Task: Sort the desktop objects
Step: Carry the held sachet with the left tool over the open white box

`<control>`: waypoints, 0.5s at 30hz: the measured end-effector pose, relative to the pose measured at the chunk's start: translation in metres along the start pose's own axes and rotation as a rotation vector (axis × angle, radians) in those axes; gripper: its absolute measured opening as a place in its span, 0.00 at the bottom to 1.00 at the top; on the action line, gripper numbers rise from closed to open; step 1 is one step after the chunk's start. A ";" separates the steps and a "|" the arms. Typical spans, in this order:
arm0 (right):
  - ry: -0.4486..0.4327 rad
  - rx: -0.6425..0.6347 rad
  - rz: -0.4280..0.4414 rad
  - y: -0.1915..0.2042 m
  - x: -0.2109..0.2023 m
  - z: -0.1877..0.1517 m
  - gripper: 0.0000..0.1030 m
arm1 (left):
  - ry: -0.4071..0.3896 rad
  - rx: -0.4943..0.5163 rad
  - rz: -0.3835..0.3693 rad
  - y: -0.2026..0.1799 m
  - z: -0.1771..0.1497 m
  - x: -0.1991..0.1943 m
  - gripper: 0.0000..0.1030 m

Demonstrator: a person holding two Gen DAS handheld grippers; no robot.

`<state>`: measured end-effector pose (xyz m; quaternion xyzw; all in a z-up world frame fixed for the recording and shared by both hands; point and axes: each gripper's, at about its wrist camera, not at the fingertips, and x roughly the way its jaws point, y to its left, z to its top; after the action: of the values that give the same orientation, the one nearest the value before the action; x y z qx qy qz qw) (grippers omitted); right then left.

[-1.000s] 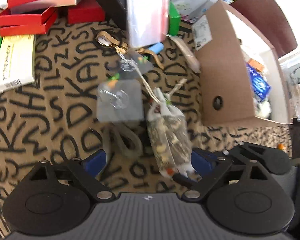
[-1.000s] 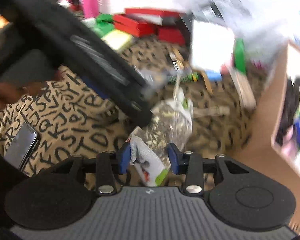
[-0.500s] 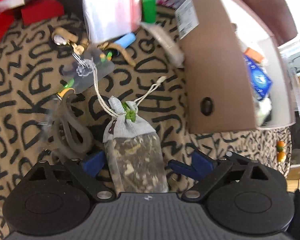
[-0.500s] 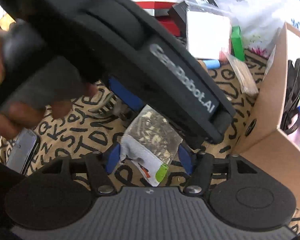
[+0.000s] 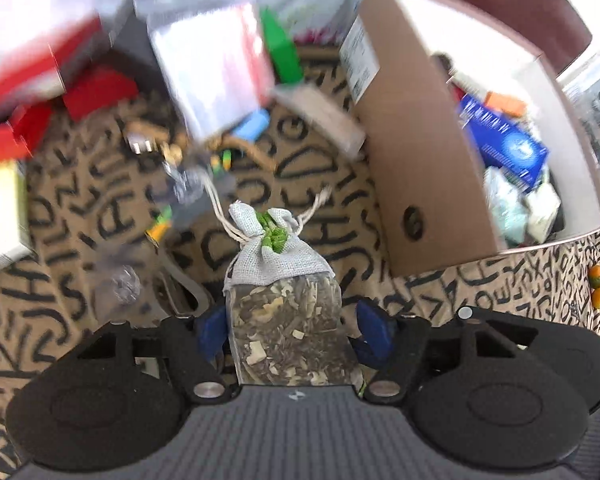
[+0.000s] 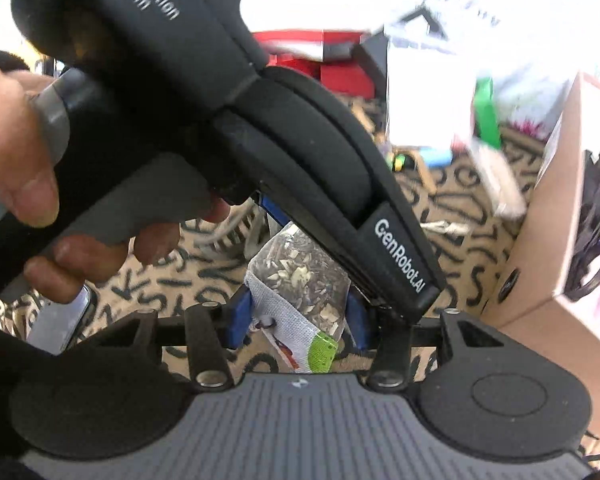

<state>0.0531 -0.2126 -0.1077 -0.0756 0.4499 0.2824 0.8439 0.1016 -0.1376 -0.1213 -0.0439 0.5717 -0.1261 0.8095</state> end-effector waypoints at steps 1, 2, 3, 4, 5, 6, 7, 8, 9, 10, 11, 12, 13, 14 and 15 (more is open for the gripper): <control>-0.024 -0.003 -0.008 0.002 -0.008 0.002 0.47 | -0.025 0.008 0.004 -0.003 0.000 -0.009 0.65; -0.046 -0.008 -0.018 0.004 -0.016 0.004 0.47 | -0.051 0.014 0.007 -0.006 0.002 -0.019 0.65; -0.072 -0.015 -0.029 0.007 -0.025 0.006 0.47 | -0.074 0.020 0.008 -0.010 0.004 -0.026 0.65; -0.097 -0.020 -0.039 0.008 -0.033 0.008 0.47 | -0.105 0.027 0.011 -0.015 0.005 -0.037 0.65; -0.127 -0.024 -0.051 0.010 -0.043 0.010 0.47 | -0.136 0.034 0.012 -0.021 0.007 -0.047 0.65; -0.153 -0.028 -0.062 0.011 -0.052 0.012 0.47 | -0.161 0.041 0.012 -0.024 0.010 -0.055 0.64; -0.180 -0.034 -0.075 0.012 -0.062 0.014 0.47 | -0.192 0.051 0.013 -0.029 0.012 -0.065 0.64; -0.201 -0.042 -0.089 0.014 -0.070 0.015 0.47 | -0.216 0.058 0.014 -0.034 0.012 -0.072 0.63; -0.223 -0.051 -0.105 0.015 -0.078 0.016 0.47 | -0.245 0.068 0.015 -0.040 0.013 -0.081 0.62; -0.243 -0.060 -0.121 0.016 -0.086 0.016 0.47 | -0.266 0.074 0.015 -0.045 0.015 -0.086 0.62; -0.266 -0.069 -0.138 0.017 -0.095 0.017 0.47 | -0.288 0.081 0.012 -0.051 0.016 -0.092 0.62; -0.284 -0.075 -0.151 0.018 -0.102 0.016 0.47 | -0.304 0.087 0.009 -0.055 0.017 -0.097 0.62; -0.300 -0.081 -0.165 0.018 -0.109 0.016 0.47 | -0.322 0.094 0.006 -0.062 0.018 -0.102 0.62; -0.315 -0.087 -0.179 0.018 -0.116 0.016 0.47 | -0.333 0.100 0.002 -0.066 0.020 -0.106 0.62; -0.327 -0.091 -0.191 0.018 -0.122 0.015 0.47 | -0.345 0.108 -0.002 -0.072 0.022 -0.111 0.62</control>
<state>0.0010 -0.2421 0.0011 -0.1093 0.2843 0.2297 0.9244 0.0757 -0.1803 0.0035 -0.0222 0.4169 -0.1481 0.8965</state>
